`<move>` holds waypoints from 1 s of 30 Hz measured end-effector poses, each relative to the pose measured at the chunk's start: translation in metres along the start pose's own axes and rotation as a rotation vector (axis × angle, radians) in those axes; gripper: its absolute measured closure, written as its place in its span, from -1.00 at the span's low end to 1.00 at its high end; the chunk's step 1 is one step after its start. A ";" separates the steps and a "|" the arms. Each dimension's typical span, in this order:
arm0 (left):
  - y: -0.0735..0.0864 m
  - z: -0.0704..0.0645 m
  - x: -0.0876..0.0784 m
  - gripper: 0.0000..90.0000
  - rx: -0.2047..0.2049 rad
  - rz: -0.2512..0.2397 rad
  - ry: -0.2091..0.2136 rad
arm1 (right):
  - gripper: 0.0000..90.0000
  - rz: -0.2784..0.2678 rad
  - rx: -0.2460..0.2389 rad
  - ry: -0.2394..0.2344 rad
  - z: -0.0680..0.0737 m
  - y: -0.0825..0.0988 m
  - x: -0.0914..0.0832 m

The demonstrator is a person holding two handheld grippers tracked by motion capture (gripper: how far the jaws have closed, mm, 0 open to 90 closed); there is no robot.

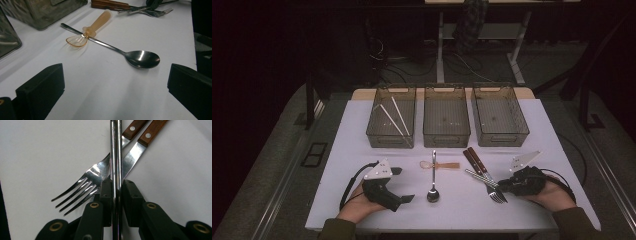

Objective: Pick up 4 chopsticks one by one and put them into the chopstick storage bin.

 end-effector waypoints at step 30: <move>0.000 0.000 0.000 -1.00 0.000 0.001 -0.002 | 0.86 -0.063 0.025 0.053 0.000 0.008 -0.027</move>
Point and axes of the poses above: each handheld gripper's, and its own axes: x roughly forward along the jaws, y roughly out of its underside, z roughly to its left, the point moved 7 cm from there along x, roughly forward along the jaws, and after that the axes turned 14 degrees about -z, right-handed, at the moved point
